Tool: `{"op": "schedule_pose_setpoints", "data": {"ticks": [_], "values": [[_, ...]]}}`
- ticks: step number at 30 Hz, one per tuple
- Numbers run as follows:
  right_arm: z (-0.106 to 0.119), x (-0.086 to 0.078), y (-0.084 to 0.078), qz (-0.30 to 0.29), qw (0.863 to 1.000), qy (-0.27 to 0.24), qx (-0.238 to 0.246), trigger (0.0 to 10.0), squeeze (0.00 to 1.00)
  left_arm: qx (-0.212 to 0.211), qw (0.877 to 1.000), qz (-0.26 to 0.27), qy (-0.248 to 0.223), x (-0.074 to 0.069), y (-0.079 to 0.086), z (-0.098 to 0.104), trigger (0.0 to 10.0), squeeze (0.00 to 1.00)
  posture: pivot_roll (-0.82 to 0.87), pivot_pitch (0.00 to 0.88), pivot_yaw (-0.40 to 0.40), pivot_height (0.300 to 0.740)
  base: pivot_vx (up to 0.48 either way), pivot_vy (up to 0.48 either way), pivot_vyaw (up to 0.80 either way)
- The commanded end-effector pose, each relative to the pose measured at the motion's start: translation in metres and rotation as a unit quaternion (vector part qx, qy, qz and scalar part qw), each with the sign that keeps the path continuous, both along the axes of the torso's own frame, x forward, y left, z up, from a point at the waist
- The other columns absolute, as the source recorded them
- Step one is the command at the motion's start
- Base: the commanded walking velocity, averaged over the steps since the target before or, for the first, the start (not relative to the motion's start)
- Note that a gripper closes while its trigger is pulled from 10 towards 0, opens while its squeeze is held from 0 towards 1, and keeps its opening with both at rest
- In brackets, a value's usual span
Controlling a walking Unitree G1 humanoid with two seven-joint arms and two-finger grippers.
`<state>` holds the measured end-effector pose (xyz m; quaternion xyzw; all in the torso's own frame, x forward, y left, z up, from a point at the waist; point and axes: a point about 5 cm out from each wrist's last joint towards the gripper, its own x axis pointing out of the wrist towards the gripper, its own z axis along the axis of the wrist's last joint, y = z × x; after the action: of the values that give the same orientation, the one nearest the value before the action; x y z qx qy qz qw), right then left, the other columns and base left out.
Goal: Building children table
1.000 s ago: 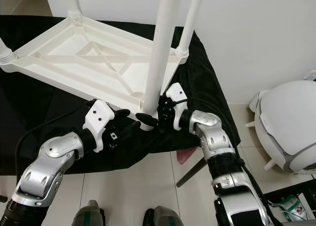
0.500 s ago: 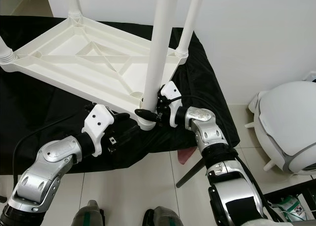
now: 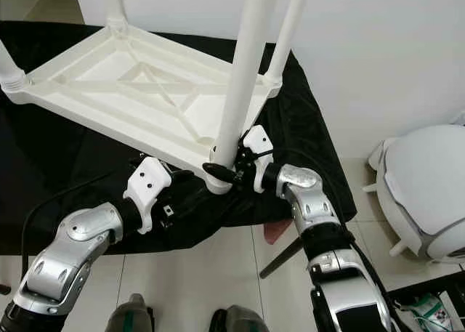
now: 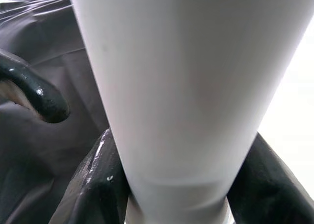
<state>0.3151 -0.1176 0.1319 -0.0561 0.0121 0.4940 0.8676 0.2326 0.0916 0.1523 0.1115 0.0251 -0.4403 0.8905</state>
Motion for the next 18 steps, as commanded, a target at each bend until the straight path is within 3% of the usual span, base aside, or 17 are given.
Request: {"op": "schedule_pose_setpoints", "data": {"ticks": [1, 9, 12, 13, 15, 16, 17, 18], "values": [[-0.004, -0.005, 0.001, -0.017, 1.000, 0.017, 0.007, 10.0, 0.00, -0.001, 1.000, -0.001, 0.001, -0.002, -0.004, -0.001, 10.0, 0.00, 0.05, 0.000, -0.105, 0.740, 0.000, 0.000, 0.00], [-0.007, -0.013, 0.017, -0.119, 0.992, 0.009, 0.037, 10.0, 0.00, 0.000, 1.000, -0.004, 0.002, -0.001, -0.004, -0.002, 10.0, 0.00, 0.04, 0.000, -0.099, 0.740, 0.000, 0.000, 0.00], [-0.002, -0.014, 0.021, -0.208, 0.977, 0.007, 0.052, 10.0, 0.00, 0.002, 1.000, -0.009, 0.004, -0.002, -0.004, -0.003, 10.0, 0.00, 0.04, 0.000, -0.096, 0.740, 0.000, 0.000, 0.00], [-0.002, -0.014, 0.021, -0.208, 0.977, 0.007, 0.052, 10.0, 0.00, 0.002, 1.000, -0.009, 0.004, -0.002, -0.004, -0.003, 10.0, 0.00, 0.04, 0.000, -0.096, 0.740, 0.000, 0.000, 0.00], [0.000, -0.012, 0.016, -0.304, 0.951, 0.008, 0.052, 10.0, 0.00, 0.002, 1.000, -0.010, 0.004, -0.002, -0.004, -0.002, 10.0, 0.00, 0.04, 0.000, -0.099, 0.740, 0.000, 0.000, 0.00], [0.000, -0.012, 0.016, -0.304, 0.951, 0.008, 0.052, 10.0, 0.00, 0.002, 1.000, -0.010, 0.004, -0.002, -0.004, -0.002, 10.0, 0.00, 0.04, 0.000, -0.099, 0.740, 0.000, 0.000, 0.00], [0.000, -0.011, 0.013, -0.342, 0.938, 0.008, 0.052, 10.0, 0.00, 0.002, 1.000, -0.010, 0.004, -0.002, -0.004, -0.002, 10.0, 0.00, 0.04, 0.000, -0.099, 0.740, 0.000, 0.000, 0.00], [0.000, -0.011, 0.013, -0.342, 0.938, 0.008, 0.052, 10.0, 0.00, 0.002, 1.000, -0.010, 0.004, -0.002, -0.004, -0.002, 10.0, 0.00, 0.04, 0.000, -0.099, 0.740, 0.000, 0.000, 0.00]]}}
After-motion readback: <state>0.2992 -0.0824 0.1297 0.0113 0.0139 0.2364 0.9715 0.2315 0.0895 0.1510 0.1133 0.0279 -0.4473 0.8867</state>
